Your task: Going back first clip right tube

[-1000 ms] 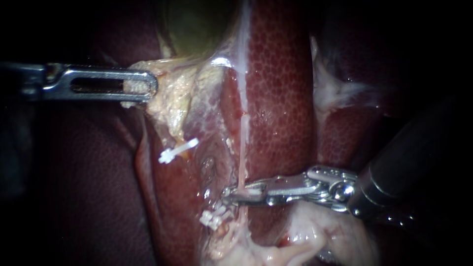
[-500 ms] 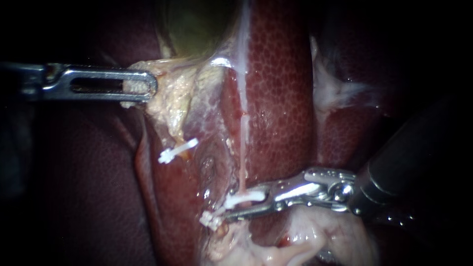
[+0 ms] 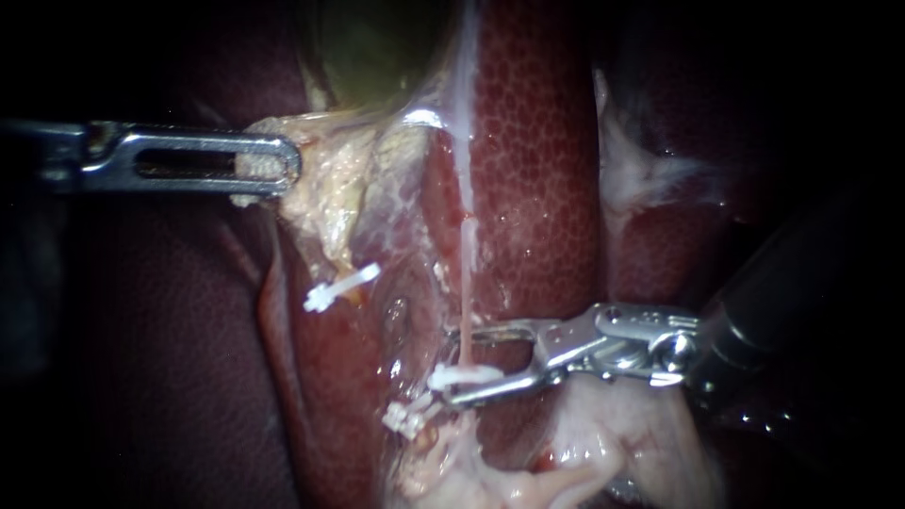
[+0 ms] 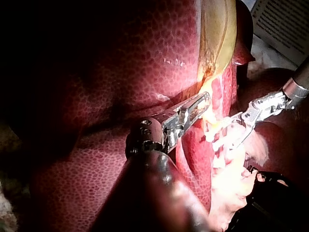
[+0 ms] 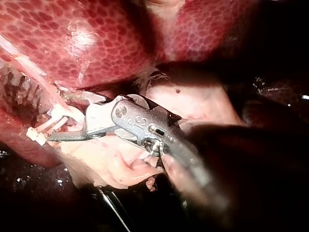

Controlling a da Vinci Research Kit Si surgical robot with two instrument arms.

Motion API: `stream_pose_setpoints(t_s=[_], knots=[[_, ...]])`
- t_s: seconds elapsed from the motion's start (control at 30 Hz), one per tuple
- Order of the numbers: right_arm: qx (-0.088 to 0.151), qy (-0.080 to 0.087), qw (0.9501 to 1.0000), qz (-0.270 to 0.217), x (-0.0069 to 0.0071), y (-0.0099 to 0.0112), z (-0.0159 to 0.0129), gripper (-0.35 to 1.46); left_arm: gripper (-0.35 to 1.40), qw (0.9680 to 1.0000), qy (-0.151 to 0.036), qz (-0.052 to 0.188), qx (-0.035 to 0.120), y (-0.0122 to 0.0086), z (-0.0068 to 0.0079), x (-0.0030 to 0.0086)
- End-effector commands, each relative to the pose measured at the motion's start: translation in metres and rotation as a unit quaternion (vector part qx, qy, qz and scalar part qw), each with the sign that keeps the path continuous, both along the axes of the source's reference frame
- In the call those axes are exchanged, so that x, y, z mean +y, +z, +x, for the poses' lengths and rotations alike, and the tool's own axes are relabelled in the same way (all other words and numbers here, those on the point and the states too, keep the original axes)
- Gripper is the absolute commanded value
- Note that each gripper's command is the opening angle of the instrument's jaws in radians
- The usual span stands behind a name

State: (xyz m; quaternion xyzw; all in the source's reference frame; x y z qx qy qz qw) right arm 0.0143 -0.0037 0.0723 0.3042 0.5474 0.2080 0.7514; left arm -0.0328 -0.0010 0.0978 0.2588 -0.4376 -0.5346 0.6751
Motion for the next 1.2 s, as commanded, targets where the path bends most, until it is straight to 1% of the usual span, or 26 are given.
stream_pose_setpoints(t_s=[0.03, 0.17, 0.23, 0.37, 0.47, 0.53, 0.63, 0.8, 0.97, 1.1, 1.2], knots=[[0.002, -0.002, 1.0000, -0.005, 0.0002, -0.0002, -0.0003, 0.60, -0.35, 1.0000, 0.000, 0.000, 0.000, 0.0000, 0.0000, 0.0000], [0.010, -0.008, 0.9997, -0.022, 0.0010, -0.0015, -0.0019, 0.60, -0.35, 1.0000, 0.000, 0.000, 0.000, 0.0000, 0.0001, 0.0000], [0.015, -0.011, 0.9994, -0.029, 0.0018, -0.0026, -0.0028, 0.60, -0.35, 1.0000, 0.000, 0.000, 0.000, 0.0000, 0.0001, 0.0000], [0.023, -0.008, 0.9988, -0.041, 0.0034, -0.0049, -0.0045, 0.60, -0.35, 1.0000, 0.000, 0.000, 0.000, 0.0000, 0.0000, 0.0000], [0.027, -0.002, 0.9982, -0.054, 0.0046, -0.0069, -0.0056, 0.60, -0.35, 1.0000, 0.000, 0.000, 0.000, 0.0001, -0.0001, 0.0000], [0.032, -0.001, 0.9976, -0.061, 0.0054, -0.0081, -0.0062, 0.60, -0.35, 1.0000, 0.000, 0.000, 0.000, 0.0001, -0.0001, -0.0001], [0.039, 0.002, 0.9970, -0.067, 0.0061, -0.0095, -0.0068, 0.60, -0.35, 1.0000, -0.001, 0.000, 0.001, 0.0001, -0.0002, -0.0001], [0.046, 0.002, 0.9962, -0.073, 0.0068, -0.0111, -0.0072, 0.60, -0.35, 1.0000, -0.001, -0.001, 0.001, 0.0002, -0.0002, -0.0001], [0.048, 0.003, 0.9963, -0.072, 0.0069, -0.0117, -0.0073, 0.60, -0.35, 1.0000, -0.001, -0.001, 0.001, 0.0004, -0.0004, -0.0002], [0.048, 0.003, 0.9963, -0.072, 0.0068, -0.0118, -0.0073, 0.60, -0.35, 1.0000, -0.004, -0.006, 0.004, 0.0015, -0.0012, -0.0009], [0.048, 0.003, 0.9963, -0.072, 0.0067, -0.0118, -0.0073, 0.60, -0.35, 1.0000, -0.001, -0.007, 0.002, 0.0027, -0.0018, -0.0014]])
